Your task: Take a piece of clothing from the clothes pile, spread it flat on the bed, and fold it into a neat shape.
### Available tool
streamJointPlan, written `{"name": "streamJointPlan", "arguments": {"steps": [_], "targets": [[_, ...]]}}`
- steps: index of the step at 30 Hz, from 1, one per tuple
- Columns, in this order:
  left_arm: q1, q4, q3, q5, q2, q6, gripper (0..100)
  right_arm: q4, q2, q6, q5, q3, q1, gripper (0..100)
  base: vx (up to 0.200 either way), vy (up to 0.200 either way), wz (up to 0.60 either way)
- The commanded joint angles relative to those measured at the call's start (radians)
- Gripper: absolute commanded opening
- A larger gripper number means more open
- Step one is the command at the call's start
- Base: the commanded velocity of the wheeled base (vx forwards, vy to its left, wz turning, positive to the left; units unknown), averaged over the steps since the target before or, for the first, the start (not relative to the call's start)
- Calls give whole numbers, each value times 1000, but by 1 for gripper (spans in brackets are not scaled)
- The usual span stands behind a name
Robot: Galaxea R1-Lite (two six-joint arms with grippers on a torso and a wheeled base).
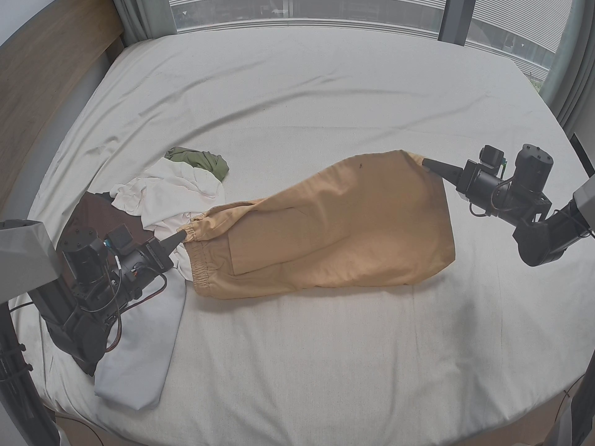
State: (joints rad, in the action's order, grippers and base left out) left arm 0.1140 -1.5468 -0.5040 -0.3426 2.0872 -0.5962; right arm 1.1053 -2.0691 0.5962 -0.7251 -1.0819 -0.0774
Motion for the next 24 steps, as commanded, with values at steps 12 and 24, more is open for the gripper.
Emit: {"name": "streamJointPlan", "arguments": {"steps": [12,24], "targets": [[10,-1,-83,70,80,-5,0,-22,-83,1,0,-82,34,0,0,0,0],[10,-1,-113,73,91,-8,0,-21,-120,1,1,-108,36,0,0,0,0]]}}
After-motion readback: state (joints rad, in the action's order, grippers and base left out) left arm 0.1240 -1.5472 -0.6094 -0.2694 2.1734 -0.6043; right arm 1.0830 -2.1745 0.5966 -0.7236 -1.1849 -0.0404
